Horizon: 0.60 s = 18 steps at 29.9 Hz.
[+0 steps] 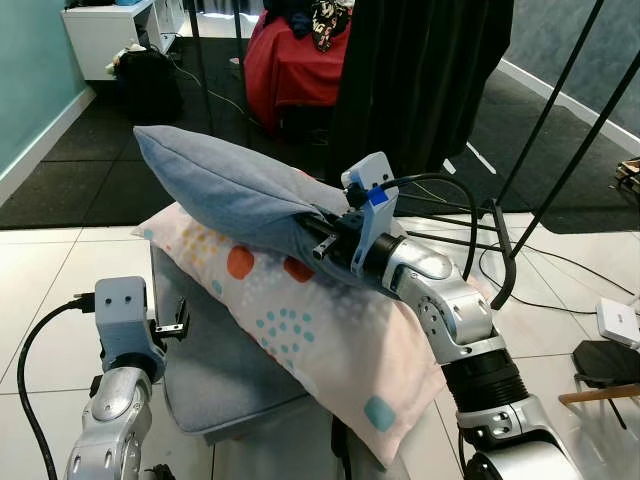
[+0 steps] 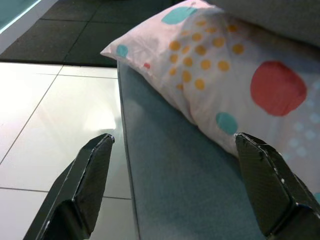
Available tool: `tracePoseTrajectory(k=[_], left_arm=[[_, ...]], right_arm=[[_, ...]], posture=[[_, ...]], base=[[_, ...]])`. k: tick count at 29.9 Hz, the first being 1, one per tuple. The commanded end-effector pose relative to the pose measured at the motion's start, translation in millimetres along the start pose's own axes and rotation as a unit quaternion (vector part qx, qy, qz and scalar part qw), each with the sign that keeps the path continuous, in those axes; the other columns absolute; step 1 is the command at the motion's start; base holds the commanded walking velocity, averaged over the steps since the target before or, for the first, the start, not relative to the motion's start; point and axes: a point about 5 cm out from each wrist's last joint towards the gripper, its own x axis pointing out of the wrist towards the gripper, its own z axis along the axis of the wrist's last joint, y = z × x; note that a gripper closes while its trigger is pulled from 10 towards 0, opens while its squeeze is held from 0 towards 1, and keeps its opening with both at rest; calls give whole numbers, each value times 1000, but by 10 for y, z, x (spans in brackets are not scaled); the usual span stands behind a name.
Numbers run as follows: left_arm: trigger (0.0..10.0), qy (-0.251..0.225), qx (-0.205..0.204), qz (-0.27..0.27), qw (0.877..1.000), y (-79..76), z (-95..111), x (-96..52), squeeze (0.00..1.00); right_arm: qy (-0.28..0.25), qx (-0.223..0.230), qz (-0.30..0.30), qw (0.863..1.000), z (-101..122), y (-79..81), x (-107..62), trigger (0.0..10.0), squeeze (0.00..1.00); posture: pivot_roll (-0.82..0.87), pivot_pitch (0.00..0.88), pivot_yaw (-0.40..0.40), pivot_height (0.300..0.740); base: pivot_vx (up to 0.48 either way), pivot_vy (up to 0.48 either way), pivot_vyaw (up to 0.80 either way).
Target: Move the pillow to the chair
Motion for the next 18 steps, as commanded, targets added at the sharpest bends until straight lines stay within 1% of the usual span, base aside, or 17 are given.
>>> tracePoseTrajectory(k=[1,5,9,18], left_arm=[[10000,25,0,10,1000,36,-98,-11,0],[10000,26,1,12,1000,54,-119,-27,0],[10000,22,-1,19,1000,90,-113,-42,0],[10000,18,0,20,1000,92,-95,-41,0]], right_arm=[[-11,-9,10,1000,53,37,-11,0,0],[-5,-9,6,1000,17,24,-28,0,0],[-2,-10,3,1000,1,16,-39,0,0],[-3,-14,5,1000,17,3,-40,0,0]], posture=[[-160,65,-77,586],[-159,63,-77,601],[-159,63,-78,621],[-157,61,-79,651]], base=[[-322,0,0],[-427,0,0],[0,0,0],[0,0,0]])
